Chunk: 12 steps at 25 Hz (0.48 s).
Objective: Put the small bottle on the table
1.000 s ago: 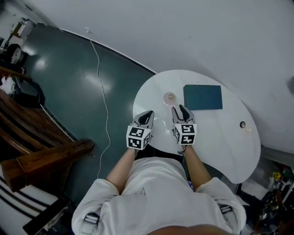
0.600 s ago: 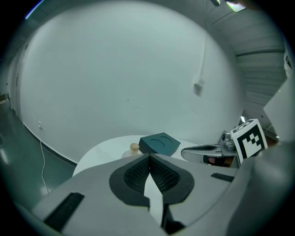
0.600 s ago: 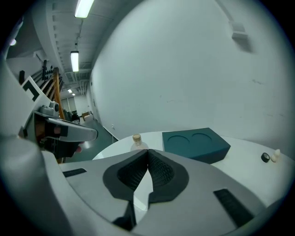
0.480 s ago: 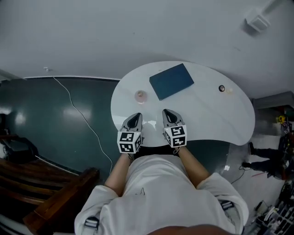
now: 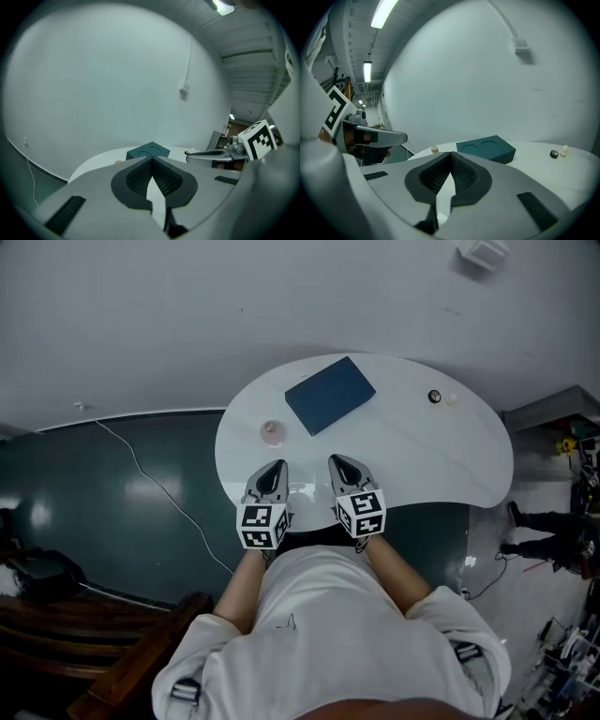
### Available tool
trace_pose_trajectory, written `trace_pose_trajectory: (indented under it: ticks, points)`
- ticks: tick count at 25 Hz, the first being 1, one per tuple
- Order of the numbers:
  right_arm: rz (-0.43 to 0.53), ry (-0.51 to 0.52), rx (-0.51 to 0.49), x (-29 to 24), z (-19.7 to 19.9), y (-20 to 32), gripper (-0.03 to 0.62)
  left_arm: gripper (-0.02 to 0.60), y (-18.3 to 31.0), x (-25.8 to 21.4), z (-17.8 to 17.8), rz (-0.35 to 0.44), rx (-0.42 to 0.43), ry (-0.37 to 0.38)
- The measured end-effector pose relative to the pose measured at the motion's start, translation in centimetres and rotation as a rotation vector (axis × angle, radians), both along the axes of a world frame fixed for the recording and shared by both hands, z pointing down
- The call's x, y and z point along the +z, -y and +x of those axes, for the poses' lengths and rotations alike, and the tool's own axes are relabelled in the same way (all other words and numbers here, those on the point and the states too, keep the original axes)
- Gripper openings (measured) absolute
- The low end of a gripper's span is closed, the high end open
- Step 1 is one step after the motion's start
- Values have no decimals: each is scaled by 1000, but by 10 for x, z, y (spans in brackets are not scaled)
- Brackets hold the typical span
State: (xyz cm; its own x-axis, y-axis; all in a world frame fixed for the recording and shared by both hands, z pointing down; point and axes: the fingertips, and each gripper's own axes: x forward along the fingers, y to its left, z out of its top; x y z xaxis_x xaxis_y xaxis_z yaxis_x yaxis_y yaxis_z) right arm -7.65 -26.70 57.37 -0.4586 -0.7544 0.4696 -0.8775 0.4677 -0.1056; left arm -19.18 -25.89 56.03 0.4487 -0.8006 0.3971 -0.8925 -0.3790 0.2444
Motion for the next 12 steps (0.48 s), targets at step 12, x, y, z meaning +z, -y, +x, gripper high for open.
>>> trace_pose_trajectory:
  ticks: [12]
  points:
    - [251,-17,-31,-104,-10,23,-3,12,16,-93,-8,220,-19,25]
